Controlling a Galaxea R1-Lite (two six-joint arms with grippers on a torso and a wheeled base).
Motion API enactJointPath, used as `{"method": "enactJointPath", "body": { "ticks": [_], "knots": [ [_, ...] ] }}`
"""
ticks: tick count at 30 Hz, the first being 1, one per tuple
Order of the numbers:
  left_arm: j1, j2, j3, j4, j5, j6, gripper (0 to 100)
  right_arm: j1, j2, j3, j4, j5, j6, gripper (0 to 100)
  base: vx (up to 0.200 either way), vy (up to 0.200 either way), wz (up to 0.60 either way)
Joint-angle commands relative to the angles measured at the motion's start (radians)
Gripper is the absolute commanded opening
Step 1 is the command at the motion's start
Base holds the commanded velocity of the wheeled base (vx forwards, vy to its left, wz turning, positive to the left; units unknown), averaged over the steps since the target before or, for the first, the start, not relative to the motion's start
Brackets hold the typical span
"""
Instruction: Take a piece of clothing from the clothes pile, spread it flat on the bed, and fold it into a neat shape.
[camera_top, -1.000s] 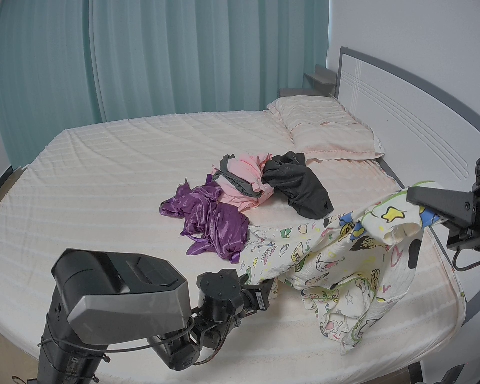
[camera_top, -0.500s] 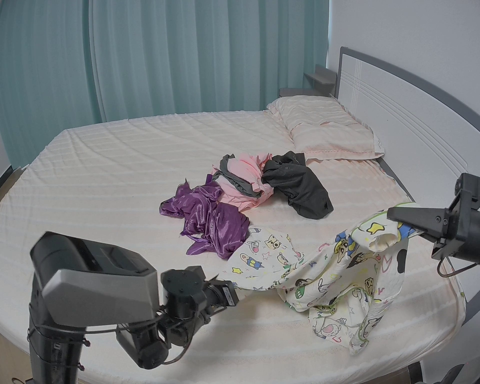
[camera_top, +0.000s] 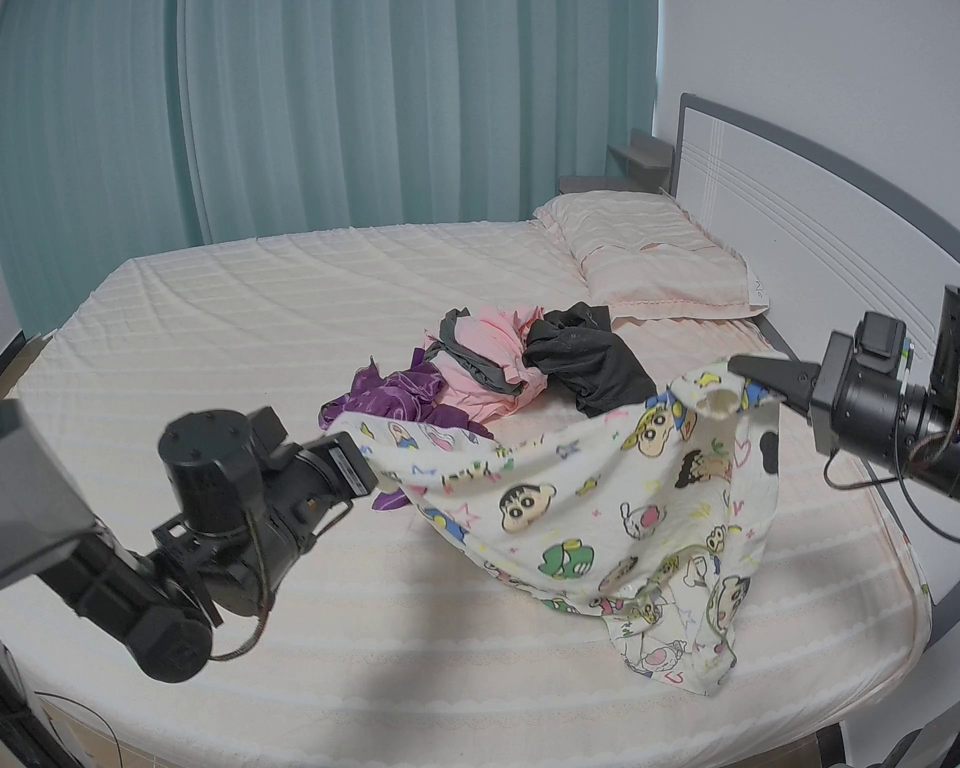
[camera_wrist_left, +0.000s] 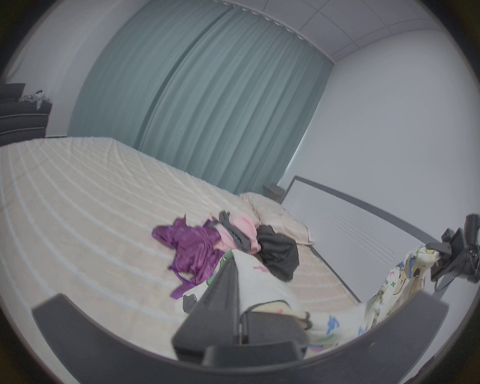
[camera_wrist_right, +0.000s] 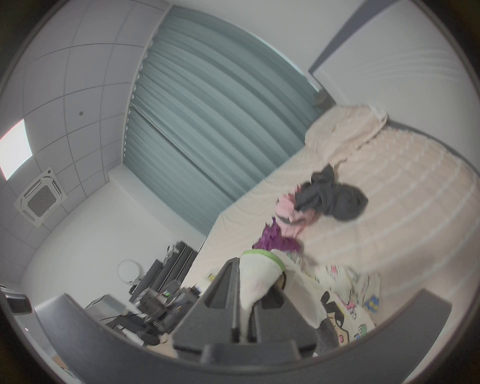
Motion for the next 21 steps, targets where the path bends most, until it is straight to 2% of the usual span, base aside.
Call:
{"method": "enactJointPath", "body": {
  "ticks": [1, 2, 3, 6, 14, 16, 19, 21],
  "knots": [
    [0.045, -0.317, -0.13, 0.221, 0.042, 0.024, 0, 0.0, 0.063, -0.173, -0.061, -0.099, -0.058, 0, 0.0, 0.0, 0.0],
    [0.045, -0.317, -0.13, 0.221, 0.042, 0.024, 0, 0.0, 0.063, -0.173, -0.061, -0.099, -0.058, 0, 0.0, 0.0, 0.0],
    [0.043, -0.349, -0.144, 0.297, 0.062, 0.045, 0, 0.002, 0.051, -0.207, -0.061, -0.097, -0.072, 0, 0.0, 0.0, 0.0],
    [0.043, -0.357, -0.135, 0.316, 0.09, 0.051, 0, 0.005, 0.04, -0.225, -0.061, -0.099, -0.075, 0, 0.0, 0.0, 0.0],
    [0.034, -0.306, 0.057, 0.312, 0.108, 0.042, 0, 0.058, 0.056, -0.02, -0.062, -0.12, -0.069, 0, 0.0, 0.0, 0.0],
    [0.031, -0.274, 0.092, 0.303, 0.11, 0.037, 0, 0.064, 0.079, 0.003, -0.064, -0.151, -0.064, 0, 0.0, 0.0, 0.0],
    [0.023, -0.24, 0.146, 0.264, 0.112, 0.007, 0, 0.069, 0.12, 0.031, -0.067, -0.235, -0.057, 0, 0.0, 0.0, 0.0],
    [0.017, -0.229, 0.172, 0.234, 0.113, -0.021, 0, 0.074, 0.138, 0.055, -0.09, -0.255, -0.031, 0, 0.0, 0.0, 0.0]
  ]
}}
